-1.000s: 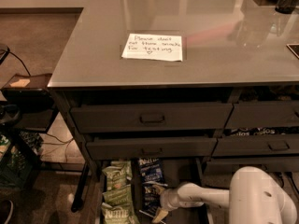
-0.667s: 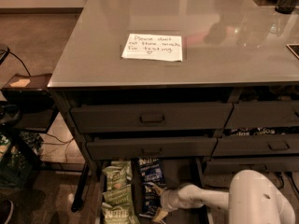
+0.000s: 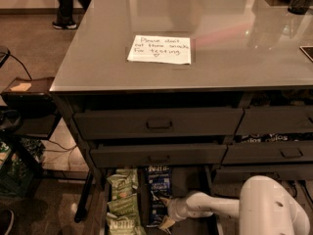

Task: Pick blue chip bag from bottom drawer and place on counter

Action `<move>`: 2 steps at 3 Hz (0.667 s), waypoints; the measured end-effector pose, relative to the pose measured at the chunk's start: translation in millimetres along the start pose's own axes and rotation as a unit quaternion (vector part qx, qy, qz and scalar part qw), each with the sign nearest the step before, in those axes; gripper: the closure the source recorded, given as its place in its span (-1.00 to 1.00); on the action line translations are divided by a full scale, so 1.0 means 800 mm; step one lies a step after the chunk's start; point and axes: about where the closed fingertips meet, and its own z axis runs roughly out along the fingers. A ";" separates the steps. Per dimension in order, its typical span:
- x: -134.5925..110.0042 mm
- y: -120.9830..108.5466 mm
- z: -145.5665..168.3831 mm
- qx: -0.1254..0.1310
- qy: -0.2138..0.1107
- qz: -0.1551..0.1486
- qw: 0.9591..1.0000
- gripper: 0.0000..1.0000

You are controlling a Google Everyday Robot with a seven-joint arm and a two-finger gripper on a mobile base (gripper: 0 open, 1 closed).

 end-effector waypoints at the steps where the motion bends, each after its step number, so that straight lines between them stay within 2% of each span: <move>1: -0.005 0.001 -0.016 -0.011 -0.008 0.017 1.000 0.91; 2: -0.015 0.007 -0.044 -0.028 -0.018 0.021 0.999 1.00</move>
Offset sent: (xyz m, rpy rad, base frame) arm -0.0147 -0.0257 0.0654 0.0605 0.0998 0.0226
